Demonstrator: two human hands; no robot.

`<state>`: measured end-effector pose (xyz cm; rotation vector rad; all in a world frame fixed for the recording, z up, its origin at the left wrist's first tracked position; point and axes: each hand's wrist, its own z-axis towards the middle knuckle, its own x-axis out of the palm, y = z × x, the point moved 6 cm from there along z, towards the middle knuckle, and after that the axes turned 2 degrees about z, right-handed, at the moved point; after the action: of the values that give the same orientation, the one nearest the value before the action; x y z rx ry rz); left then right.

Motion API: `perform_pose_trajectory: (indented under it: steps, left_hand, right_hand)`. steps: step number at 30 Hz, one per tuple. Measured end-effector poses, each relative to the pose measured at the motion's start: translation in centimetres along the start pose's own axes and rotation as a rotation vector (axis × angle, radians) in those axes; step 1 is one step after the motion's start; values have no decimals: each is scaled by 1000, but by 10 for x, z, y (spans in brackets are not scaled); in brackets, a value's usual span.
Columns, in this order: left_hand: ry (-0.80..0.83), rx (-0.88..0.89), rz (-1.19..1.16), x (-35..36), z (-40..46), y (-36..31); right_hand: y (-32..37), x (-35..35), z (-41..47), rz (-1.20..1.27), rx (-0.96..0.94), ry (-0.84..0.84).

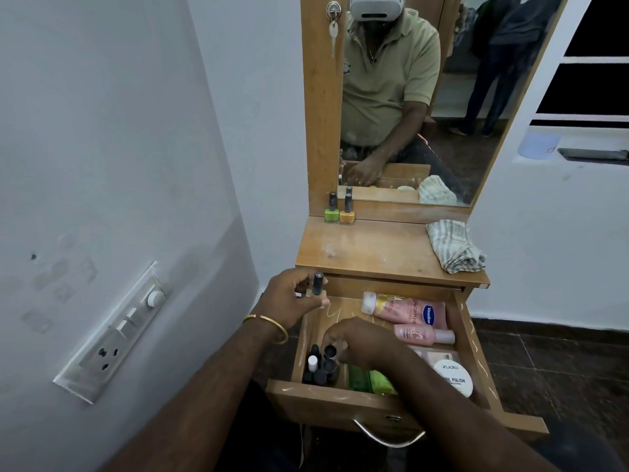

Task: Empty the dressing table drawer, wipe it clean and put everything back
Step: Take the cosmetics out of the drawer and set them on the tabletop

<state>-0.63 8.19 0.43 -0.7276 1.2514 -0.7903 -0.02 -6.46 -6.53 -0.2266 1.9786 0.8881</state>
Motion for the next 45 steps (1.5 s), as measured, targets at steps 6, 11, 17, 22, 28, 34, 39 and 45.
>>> perform_pose_trajectory:
  steps: [6, 11, 17, 22, 28, 34, 39, 45]
  left_hand:
    - [-5, -15, -34, 0, 4, 2]
    - [-8, -29, -83, 1, 11, -2]
    - [4, -18, -96, 7, 27, -9]
    - [10, -17, -128, 4, 51, -16]
    - [-13, -39, -102, 5, 91, -13]
    - [-30, 2, -2, 7, 135, -8]
    - [-35, 1, 13, 5, 165, 0]
    - [-64, 47, 38, 6, 188, 8]
  right_hand:
    - [-11, -22, -9, 279, 20, -155]
    - [-17, -54, -19, 731, 19, -398]
    - [-21, -76, -12, 739, 11, -590]
    - [-23, -96, -3, 706, 34, -741]
    - [-29, -120, 19, 667, 33, -832]
    - [-40, -143, 50, 575, 70, -873]
    - [-50, -159, 74, 478, 97, -920]
    - [-62, -168, 95, 422, 121, -975]
